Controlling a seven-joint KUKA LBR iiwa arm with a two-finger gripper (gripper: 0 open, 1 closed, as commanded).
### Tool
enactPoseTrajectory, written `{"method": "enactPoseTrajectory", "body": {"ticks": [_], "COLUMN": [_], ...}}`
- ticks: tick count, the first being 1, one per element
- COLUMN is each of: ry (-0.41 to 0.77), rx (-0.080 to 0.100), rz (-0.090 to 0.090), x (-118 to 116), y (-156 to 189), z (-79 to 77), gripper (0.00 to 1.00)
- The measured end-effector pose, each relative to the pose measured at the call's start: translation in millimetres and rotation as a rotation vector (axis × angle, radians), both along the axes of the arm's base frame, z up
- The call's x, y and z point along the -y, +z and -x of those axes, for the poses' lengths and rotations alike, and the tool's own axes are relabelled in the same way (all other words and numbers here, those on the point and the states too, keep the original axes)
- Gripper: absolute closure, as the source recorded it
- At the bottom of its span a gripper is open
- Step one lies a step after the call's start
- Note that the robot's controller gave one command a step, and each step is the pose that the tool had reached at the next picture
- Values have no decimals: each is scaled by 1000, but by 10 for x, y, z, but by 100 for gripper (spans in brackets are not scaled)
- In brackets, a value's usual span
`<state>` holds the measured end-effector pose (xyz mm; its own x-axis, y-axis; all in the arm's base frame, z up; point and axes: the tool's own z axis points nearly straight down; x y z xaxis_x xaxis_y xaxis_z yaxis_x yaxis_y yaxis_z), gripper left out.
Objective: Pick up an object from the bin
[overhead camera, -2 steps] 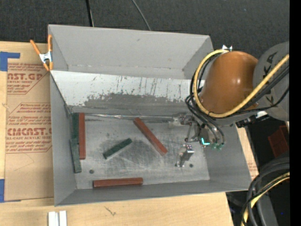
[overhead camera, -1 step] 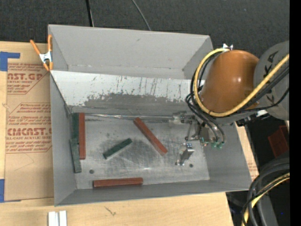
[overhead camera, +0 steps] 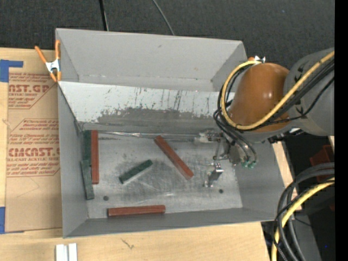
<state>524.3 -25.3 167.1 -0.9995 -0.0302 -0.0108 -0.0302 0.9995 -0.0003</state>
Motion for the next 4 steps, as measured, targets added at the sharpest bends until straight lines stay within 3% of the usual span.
{"method": "enactPoseTrajectory", "body": {"ticks": [1,2,3,4], "ry": [4,182,91,90], "rx": [0,-16,-18,-1], "rz": [2,0,1,0], "x": [76,74,-58,-66], "y": [-237,-569,-942,-945], "z": [-66,34,-471,-499], "gripper": [0,0,100,0]}}
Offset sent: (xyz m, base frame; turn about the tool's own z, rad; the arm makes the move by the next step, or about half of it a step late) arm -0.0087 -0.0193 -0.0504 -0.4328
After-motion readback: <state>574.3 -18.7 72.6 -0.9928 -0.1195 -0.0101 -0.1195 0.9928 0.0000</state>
